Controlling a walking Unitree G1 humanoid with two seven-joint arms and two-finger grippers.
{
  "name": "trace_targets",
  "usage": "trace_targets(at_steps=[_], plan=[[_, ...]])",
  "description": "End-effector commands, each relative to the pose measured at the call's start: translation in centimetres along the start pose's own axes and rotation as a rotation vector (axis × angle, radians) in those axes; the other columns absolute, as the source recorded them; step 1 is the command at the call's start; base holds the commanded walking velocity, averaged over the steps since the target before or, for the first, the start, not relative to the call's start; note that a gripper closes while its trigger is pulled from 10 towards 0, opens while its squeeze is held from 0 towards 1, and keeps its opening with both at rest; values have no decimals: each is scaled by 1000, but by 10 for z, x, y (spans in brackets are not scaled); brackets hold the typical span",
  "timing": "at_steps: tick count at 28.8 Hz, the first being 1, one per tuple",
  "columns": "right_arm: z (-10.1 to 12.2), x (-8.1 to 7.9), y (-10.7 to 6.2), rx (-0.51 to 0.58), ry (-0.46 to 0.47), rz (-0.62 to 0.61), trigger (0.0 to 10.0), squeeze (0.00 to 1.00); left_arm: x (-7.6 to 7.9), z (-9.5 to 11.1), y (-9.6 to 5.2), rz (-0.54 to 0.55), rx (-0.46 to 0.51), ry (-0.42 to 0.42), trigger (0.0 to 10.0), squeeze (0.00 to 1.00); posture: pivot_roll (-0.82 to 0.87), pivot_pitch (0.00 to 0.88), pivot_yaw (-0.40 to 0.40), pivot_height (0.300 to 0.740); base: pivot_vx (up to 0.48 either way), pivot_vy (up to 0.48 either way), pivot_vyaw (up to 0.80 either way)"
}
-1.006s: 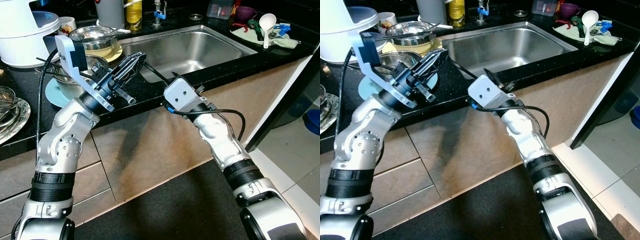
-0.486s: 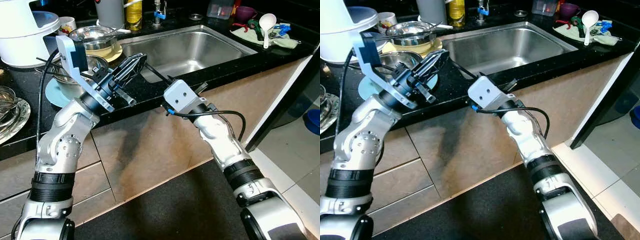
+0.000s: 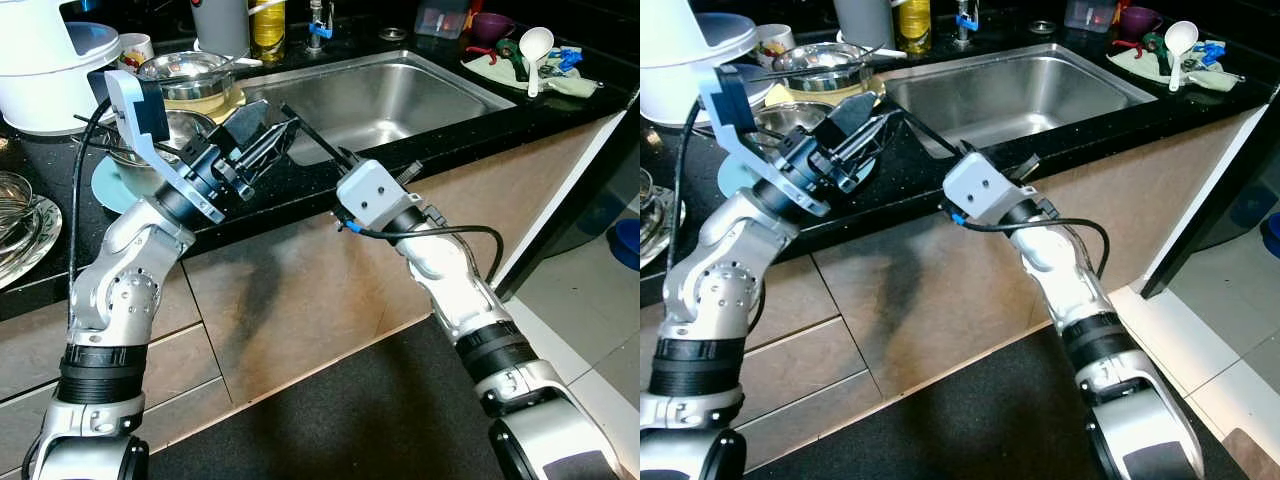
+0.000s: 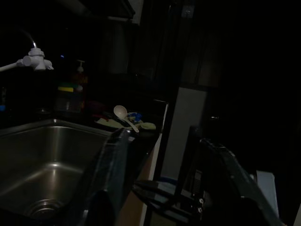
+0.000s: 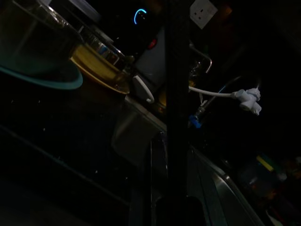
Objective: Kitchen organization
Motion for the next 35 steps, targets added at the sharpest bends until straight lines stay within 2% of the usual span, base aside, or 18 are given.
trace_targets(at_steps=[1,6,7,8,10,12,13,14,16,18,19,22,24,25,27,33,34,35], plan=[[-4,4,-10,-8,4,-6,0,0,-5,4,-4,31,14,6,10000,0,-95,187,16,740,0,0,0],[-24,4,-41,-84,71,-20,0,0,-1,1,-12,-1,-37,5,10000,0,-93,191,11,740,0,0,0],[-30,2,-54,-107,107,-20,0,0,9,-6,-18,-75,-116,-32,10000,0,-93,191,11,740,0,0,0],[-30,2,-54,-107,107,-20,0,0,9,-6,-18,-75,-116,-32,10000,0,-93,191,11,740,0,0,0],[-41,-5,-78,-158,195,13,0,0,30,-26,-37,-215,-311,-67,10000,0,-93,191,11,740,0,0,0],[-52,-13,-103,-224,242,35,0,0,47,-54,-68,-317,-572,-86,10000,0,-94,200,6,740,0,0,0],[-52,-13,-103,-224,242,35,0,0,47,-54,-68,-317,-572,-86,10000,0,-94,200,6,740,0,0,0],[-58,-16,-113,-268,259,34,0,0,49,-69,-81,-315,-680,-66,10000,0,-95,203,6,740,0,0,0],[-62,-18,-120,-296,271,33,0,0,50,-78,-90,-311,-747,-48,10000,0,-95,203,6,740,0,0,0],[-74,-26,-132,-388,322,26,0,0,44,-97,-96,-204,-815,28,10000,0,-96,201,8,740,0,0,0],[-87,-37,-143,-497,399,22,0,0,39,-115,-100,-100,-889,92,10000,0,-96,201,8,740,0,0,0],[-103,-54,-155,-626,510,20,0,0,36,-133,-108,21,-983,107,10000,0,-96,196,18,740,0,0,0],[-118,-71,-169,-747,612,12,0,0,36,-155,-126,132,-1115,140,10000,0,-93,192,18,740,0,0,0],[-118,-71,-169,-747,612,12,0,0,36,-155,-126,132,-1115,140,10000,0,-93,192,18,740,0,0,0],[-127,-83,-179,-812,709,-42,0,0,39,-177,-149,211,-1233,197,10000,0,-93,189,18,740,0,0,0],[-133,-88,-181,-822,850,-171,78,0,37,-196,-180,375,-1286,179,10000,0,-91,191,21,740,0,0,0],[-137,-93,-184,-839,921,-243,902,0,34,-205,-199,521,-1277,96,10000,0,-90,194,24,740,0,0,0],[-139,-95,-186,-852,933,-261,902,0,34,-208,-207,569,-1289,72,10000,0,-90,194,24,740,0,0,0]])
Point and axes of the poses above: a point about 5 cm out from each wrist's last joint towards the gripper, its own y axis pointing out of the wrist towards the gripper, its own z axis along the axis of the wrist's last joint, x = y × z, the point moved 1 cm from there along y, pointing out of the wrist towards the gripper, and after that the axes turned 5 degrees about y, right-handed, at the moved point
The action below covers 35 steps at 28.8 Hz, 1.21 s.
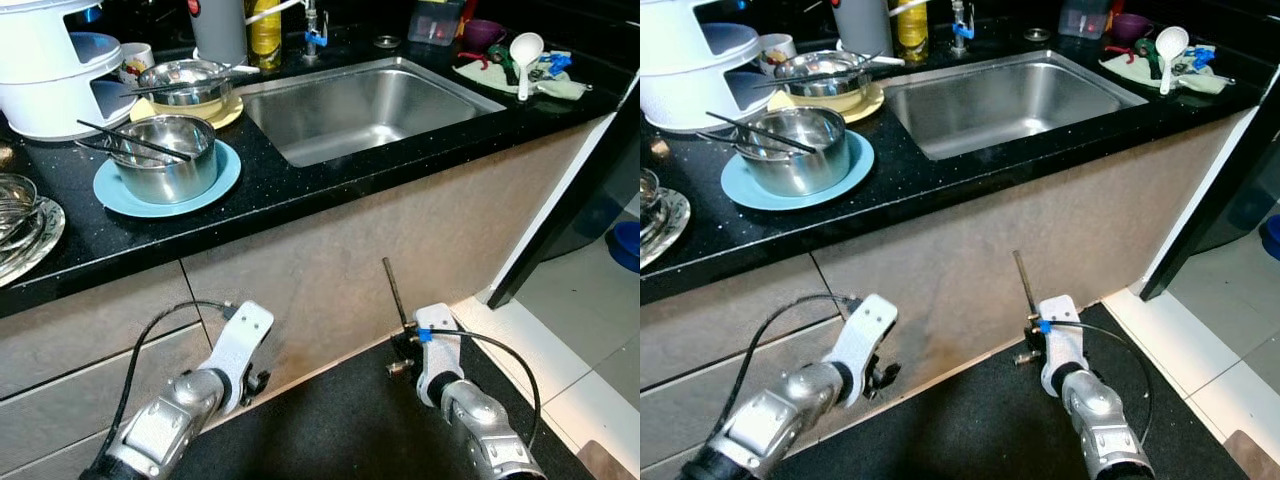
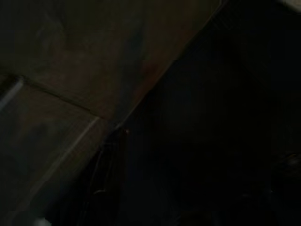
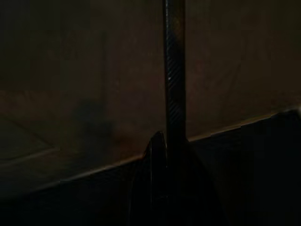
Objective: Kitchen organization
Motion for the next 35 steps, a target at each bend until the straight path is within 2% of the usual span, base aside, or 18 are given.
trace_targets(at_steps=[1,2,3,4,6,11,16,19,25,29,32,35], plan=[[-17,7,-3,-55,41,-68,8196,0,-8,-31,1,60,-111,-70,10000,0,-90,194,24,740,0,0,0],[-19,9,-3,-67,33,-87,8196,0,-9,-38,1,73,-149,-77,10000,0,-90,194,24,740,0,0,0],[-21,7,-1,-70,40,-97,10000,0,-10,-49,2,94,-219,-58,10000,0,-86,199,23,740,0,0,0],[-22,6,0,-82,56,-116,10000,0,-10,-54,3,93,-235,-40,10000,0,-86,199,23,740,0,0,0],[-19,2,2,-62,80,-124,10000,0,-10,-57,4,124,-185,-66,10000,0,-90,205,23,740,0,0,0],[-18,-2,1,-32,90,-113,10000,0,-11,-63,3,207,-188,-191,10000,0,-94,216,26,740,0,0,0],[-35,-2,-1,-96,98,-122,10000,0,-6,-60,5,159,-132,-90,10000,0,-88,218,26,740,0,0,0],[-36,-2,-2,-93,90,-127,10000,0,-5,-60,7,159,-113,-39,10000,0,-91,219,19,740,0,0,0],[-33,-6,-1,-79,83,-99,10000,0,-1,-53,7,144,-61,-4,10000,0,-90,218,18,740,0,0,0],[-32,-7,1,-74,67,-97,10000,0,-1,-48,8,157,-16,-14,10000,0,-92,218,17,740,0,0,800],[-31,-7,1,-73,60,-92,10000,0,-2,-49,11,141,-59,-47,10000,0,-92,218,17,740,0,0,800],[-31,-5,1,-71,60,-94,10000,0,-1,-47,12,130,-45,-26,10000,0,-92,218,17,740,0,0,800]])
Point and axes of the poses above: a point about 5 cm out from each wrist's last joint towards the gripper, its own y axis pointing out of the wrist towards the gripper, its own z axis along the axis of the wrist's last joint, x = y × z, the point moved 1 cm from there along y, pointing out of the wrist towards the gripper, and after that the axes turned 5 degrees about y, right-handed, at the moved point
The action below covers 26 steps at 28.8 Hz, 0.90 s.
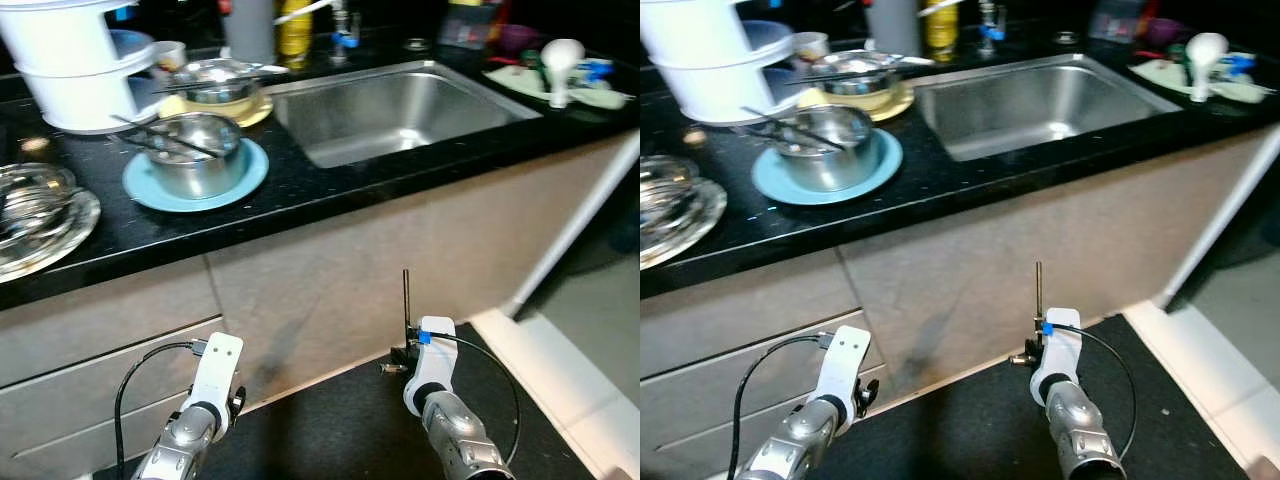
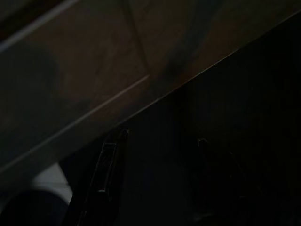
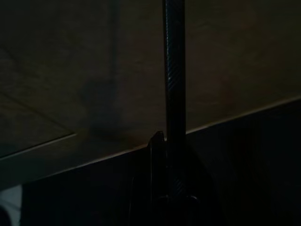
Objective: Kitchen organization
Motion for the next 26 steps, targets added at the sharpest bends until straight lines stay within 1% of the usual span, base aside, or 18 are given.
trace_targets(at_steps=[1,2,4,8,11,18,26], plan=[[-6,4,-2,-16,-8,-7,10000,0,4,-6,0,-18,-20,2,10000,0,-92,218,17,740,0,0,800],[-6,4,-2,-16,-8,-7,10000,0,4,-6,0,-18,-20,2,10000,0,-92,218,17,740,0,0,800],[-5,5,-2,-14,-7,-8,10000,0,3,-5,0,-11,-6,28,10000,0,-90,219,17,740,0,0,800],[-4,6,-2,-9,-6,-12,10000,0,5,-6,-1,-26,-16,35,10000,0,-88,220,21,740,0,0,800],[-4,7,-2,-5,-4,-15,10000,0,6,-5,-1,-37,-10,61,10000,0,-86,221,24,740,0,0,800],[-5,7,-3,-3,1,-17,10000,0,6,-2,-1,-47,-10,52,10000,0,-84,219,30,740,0,0,800],[-7,9,-3,-1,3,-22,10000,0,6,-1,-2,-65,-17,66,10000,0,-78,210,41,740,0,0,800]])
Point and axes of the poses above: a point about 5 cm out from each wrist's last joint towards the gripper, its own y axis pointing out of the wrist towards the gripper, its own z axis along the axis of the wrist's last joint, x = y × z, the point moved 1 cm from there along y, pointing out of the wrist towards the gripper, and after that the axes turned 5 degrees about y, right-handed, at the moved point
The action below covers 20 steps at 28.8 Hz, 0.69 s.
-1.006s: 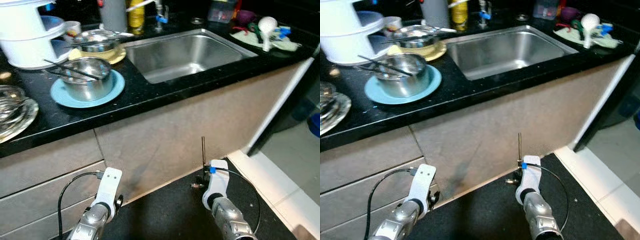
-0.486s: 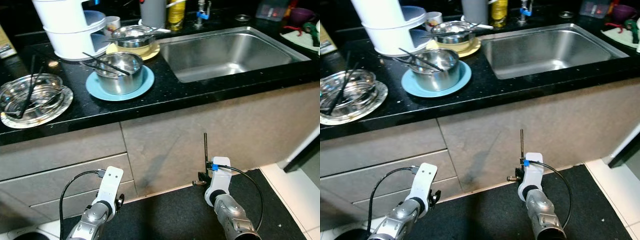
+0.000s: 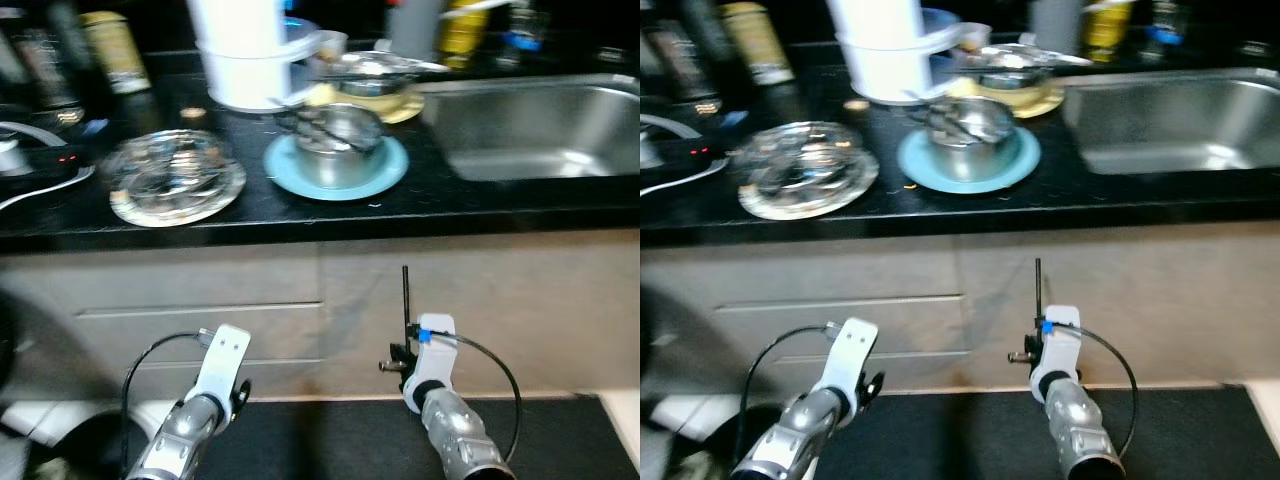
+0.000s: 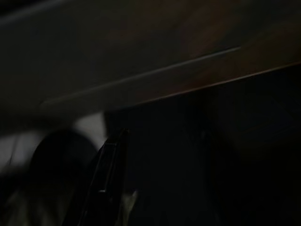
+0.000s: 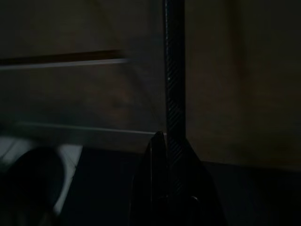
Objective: Kitchen organization
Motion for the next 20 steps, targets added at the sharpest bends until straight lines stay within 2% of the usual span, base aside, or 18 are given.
trace_targets(at_steps=[1,13,20], plan=[[-11,2,-4,-21,19,-19,10000,0,3,-11,-2,-14,-40,9,10000,0,-78,209,45,740,0,0,406],[-14,7,-6,-39,8,-59,10000,0,2,-10,1,-20,-51,-28,10000,0,-80,204,54,740,0,0,0],[-17,10,-6,-48,12,-83,10000,0,3,-12,1,-25,-60,-17,10000,0,-84,208,50,740,0,0,0]])
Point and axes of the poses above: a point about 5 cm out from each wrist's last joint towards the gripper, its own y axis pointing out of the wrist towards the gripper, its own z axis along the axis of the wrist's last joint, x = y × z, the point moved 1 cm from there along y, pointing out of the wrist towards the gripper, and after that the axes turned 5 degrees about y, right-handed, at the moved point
